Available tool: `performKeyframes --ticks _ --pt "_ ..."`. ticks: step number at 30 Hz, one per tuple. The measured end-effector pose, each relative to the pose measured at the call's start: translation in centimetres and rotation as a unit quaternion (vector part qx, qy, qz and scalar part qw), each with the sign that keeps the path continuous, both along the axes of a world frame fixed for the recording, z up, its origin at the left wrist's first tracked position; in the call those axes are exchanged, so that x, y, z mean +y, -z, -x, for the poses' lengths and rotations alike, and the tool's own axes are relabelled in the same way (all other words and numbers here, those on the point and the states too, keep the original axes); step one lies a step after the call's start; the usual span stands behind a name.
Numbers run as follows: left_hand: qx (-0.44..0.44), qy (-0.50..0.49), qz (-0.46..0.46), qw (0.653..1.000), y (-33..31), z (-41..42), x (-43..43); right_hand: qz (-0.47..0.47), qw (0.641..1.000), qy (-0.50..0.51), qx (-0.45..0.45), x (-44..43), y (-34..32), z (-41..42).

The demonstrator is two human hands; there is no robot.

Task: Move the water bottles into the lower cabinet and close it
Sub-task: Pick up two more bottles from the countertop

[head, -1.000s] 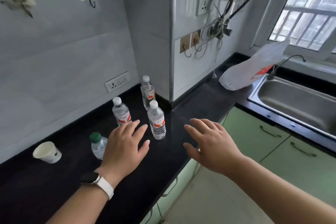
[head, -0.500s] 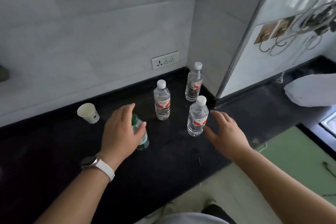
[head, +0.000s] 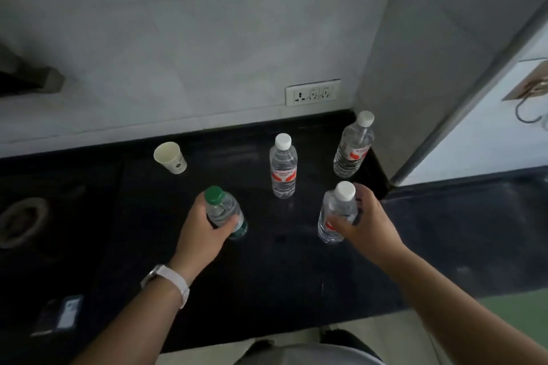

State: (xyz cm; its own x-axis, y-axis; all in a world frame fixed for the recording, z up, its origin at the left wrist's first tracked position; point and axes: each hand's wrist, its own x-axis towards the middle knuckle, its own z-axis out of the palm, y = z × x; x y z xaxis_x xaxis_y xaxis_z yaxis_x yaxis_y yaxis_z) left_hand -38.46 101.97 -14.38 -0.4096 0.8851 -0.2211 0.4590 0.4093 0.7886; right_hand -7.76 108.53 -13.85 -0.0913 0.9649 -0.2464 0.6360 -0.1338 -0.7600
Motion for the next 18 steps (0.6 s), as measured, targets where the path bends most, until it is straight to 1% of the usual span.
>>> performKeyframes --ticks 3,8,13,18 --pt "-0.022 -0.065 0.017 0.998 0.9 -1.1 0.2 0.027 0.998 -0.044 0.029 1.1 0.8 -1.0" --pt "-0.064 -0.155 -0.002 0.986 1.9 -2.6 0.3 0.047 0.991 -0.112 0.047 2.2 1.5 -2.0" --pt "-0.056 -0.206 -0.043 0.976 1.9 -4.5 0.3 0.058 0.987 -0.143 0.055 3.0 2.7 -2.6" --pt "-0.059 -0.223 -0.054 0.972 1.7 -6.7 -0.8 0.055 0.983 -0.161 0.07 3.5 2.7 -2.1"
